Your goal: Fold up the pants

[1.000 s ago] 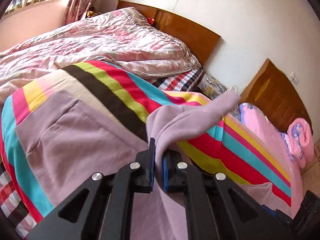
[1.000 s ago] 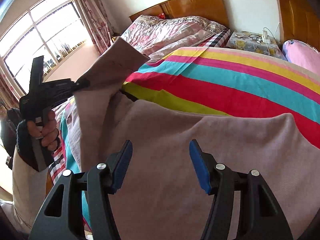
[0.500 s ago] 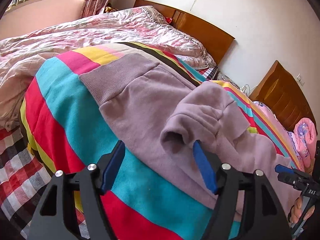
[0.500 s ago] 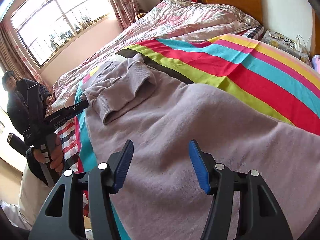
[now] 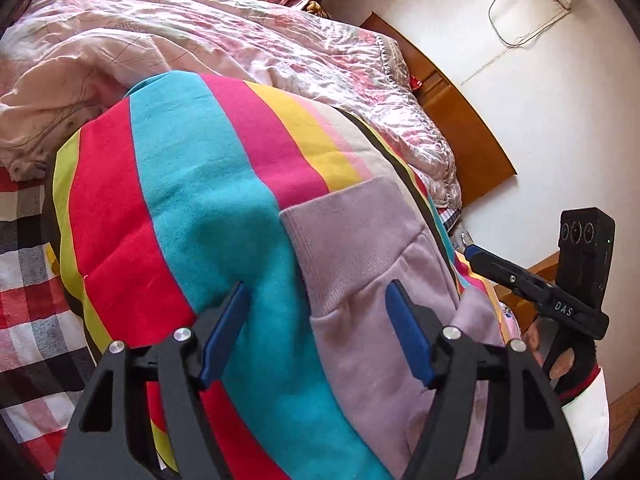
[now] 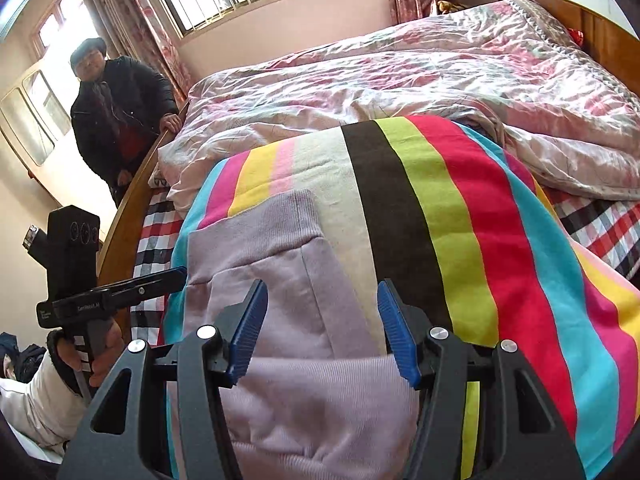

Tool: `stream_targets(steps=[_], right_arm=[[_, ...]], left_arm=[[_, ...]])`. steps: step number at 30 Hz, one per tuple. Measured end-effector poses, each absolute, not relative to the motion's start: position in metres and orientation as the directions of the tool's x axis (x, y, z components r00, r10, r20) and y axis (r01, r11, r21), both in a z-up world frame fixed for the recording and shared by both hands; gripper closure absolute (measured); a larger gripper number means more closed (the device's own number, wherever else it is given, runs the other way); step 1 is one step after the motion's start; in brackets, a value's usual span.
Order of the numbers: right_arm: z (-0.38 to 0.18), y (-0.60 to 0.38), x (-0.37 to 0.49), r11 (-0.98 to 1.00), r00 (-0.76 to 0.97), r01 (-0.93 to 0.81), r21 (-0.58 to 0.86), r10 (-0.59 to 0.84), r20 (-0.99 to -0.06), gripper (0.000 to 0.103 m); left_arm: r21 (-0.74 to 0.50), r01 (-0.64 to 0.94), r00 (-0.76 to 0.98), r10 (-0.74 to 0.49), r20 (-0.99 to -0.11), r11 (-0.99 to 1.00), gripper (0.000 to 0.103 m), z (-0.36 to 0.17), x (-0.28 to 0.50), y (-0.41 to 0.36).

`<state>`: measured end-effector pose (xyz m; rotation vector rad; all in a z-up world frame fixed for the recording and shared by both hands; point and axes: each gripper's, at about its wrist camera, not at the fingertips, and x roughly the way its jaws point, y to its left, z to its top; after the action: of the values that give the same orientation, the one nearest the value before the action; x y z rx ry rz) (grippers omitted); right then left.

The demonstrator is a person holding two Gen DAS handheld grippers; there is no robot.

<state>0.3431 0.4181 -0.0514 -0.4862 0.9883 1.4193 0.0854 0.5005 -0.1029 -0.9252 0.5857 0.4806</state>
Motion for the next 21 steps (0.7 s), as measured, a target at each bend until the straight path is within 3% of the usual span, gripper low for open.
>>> stream_targets(steps=[3,5,6,8,9,10,11,12,17,21], right_arm=[[-0.063,0.444,0.342,0.104,-0.179,-0.954,0.281,0.556,-0.812,0.049],[-0.069,0.454,0.334,0.065,-0.211,-0.956,0.288,0.53,-0.821,0.061],[-0.073,0.458,0.329,0.059,-0.198,-0.963,0.265,0.516,-0.833,0.061],[-0.073,0.458,0.322,0.055,-0.175,-0.97,0.236,0.513,-0.84,0.07],[-0.07,0.455,0.318,0.05,-0.152,-0.977,0.208,0.522,-0.839,0.078],[-0.064,0.45,0.315,0.039,-0.126,-0.984,0.173,0.536,-0.835,0.088],[-0.058,0.446,0.313,0.031,-0.11,-0.988,0.152,0.55,-0.828,0.092],[-0.05,0.442,0.31,0.026,-0.095,-0.991,0.133,0.566,-0.819,0.092],[-0.02,0.442,0.304,0.032,-0.034,-0.997,0.069,0.62,-0.784,0.094],[-0.054,0.468,0.306,0.07,-0.016,-0.995,0.066,0.552,-0.834,0.093]], left_arm=[[-0.548,-0.638,0.718,0.161,-0.677,0.541,0.033,-0.101,0.094,0.501],[-0.519,-0.658,0.695,0.175,-0.697,0.545,0.034,-0.102,0.098,0.498],[-0.492,-0.673,0.676,0.19,-0.712,0.552,0.035,-0.102,0.102,0.495],[-0.408,-0.71,0.621,0.237,-0.747,0.574,0.043,-0.103,0.111,0.488],[-0.391,-0.716,0.613,0.252,-0.749,0.578,0.049,-0.103,0.111,0.485],[-0.398,-0.71,0.622,0.252,-0.741,0.58,0.072,-0.102,0.11,0.484],[-0.407,-0.701,0.635,0.253,-0.73,0.585,0.089,-0.099,0.109,0.485],[-0.406,-0.697,0.643,0.266,-0.718,0.591,0.095,-0.094,0.106,0.483],[-0.405,-0.672,0.696,0.341,-0.632,0.62,0.099,-0.059,0.094,0.475],[-0.357,-0.714,0.635,0.343,-0.692,0.603,0.099,-0.073,0.107,0.486]])
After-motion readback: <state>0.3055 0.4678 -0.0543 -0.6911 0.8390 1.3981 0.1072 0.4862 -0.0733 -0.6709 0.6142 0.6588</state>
